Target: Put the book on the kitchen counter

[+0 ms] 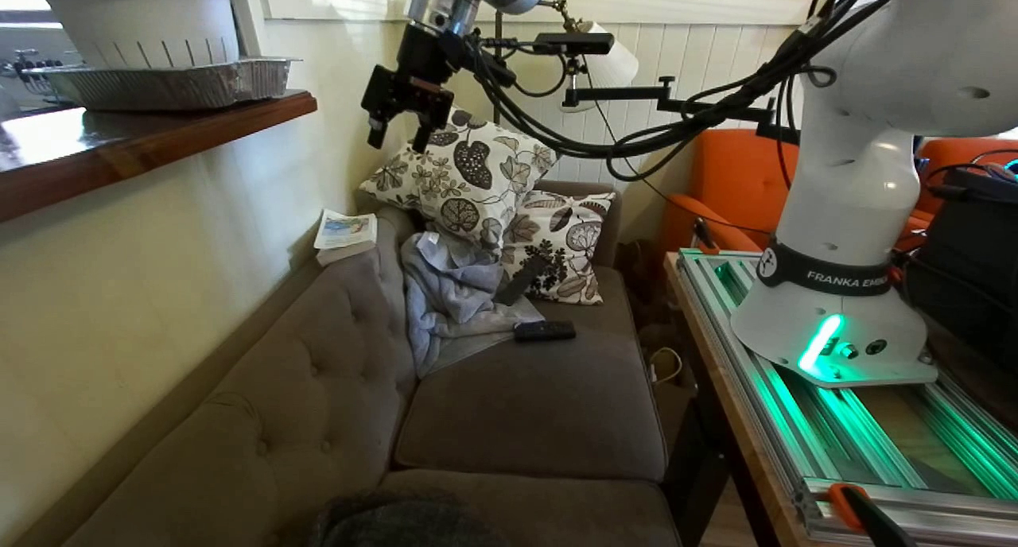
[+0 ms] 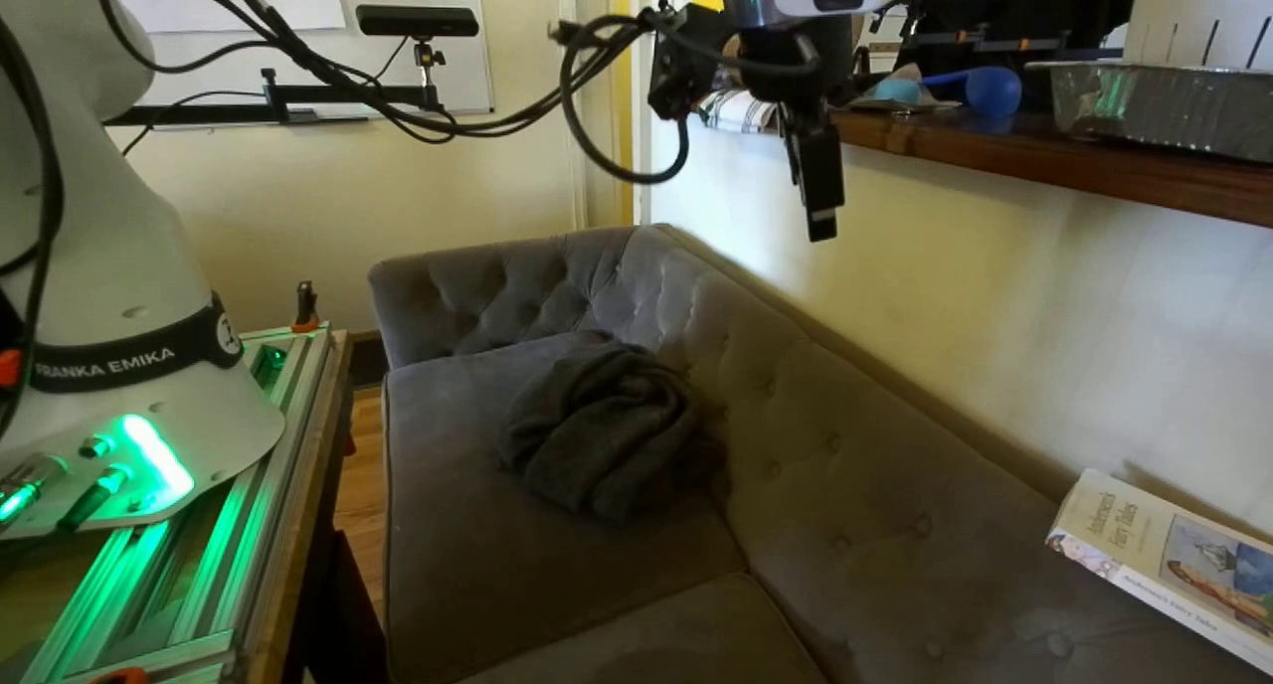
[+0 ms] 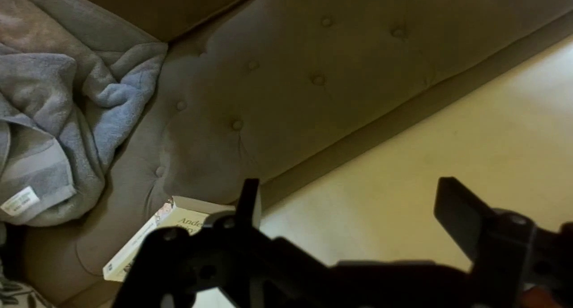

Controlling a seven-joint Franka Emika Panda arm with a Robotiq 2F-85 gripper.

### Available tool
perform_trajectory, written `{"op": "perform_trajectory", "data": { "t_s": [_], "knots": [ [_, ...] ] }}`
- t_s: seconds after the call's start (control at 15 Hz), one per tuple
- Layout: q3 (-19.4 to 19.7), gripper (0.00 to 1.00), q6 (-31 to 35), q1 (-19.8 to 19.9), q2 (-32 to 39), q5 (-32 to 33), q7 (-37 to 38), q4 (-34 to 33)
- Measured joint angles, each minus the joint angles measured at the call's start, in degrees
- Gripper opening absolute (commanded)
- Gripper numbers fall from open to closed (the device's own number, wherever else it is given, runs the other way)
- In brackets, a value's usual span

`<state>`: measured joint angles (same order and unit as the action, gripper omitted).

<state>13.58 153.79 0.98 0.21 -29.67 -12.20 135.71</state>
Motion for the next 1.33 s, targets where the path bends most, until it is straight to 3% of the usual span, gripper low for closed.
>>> {"op": "perform_trajectory", "data": {
  "t_s": [0.27, 0.8, 1.07, 1.33],
  "knots": [
    [-0.01, 1.00, 1.09, 2.24, 2.91, -16.62, -7.96, -2.28],
    [0.24, 1.00, 3.22, 3.55, 6.23, -20.57, -8.60, -4.55],
    [0.25, 1.00, 4.07, 8.23, 15.78, -36.20, -13.14, -12.10],
    [-1.76, 1.00, 0.08, 14.16, 28.46, -52.08, -16.35, -24.19]
  ]
}}
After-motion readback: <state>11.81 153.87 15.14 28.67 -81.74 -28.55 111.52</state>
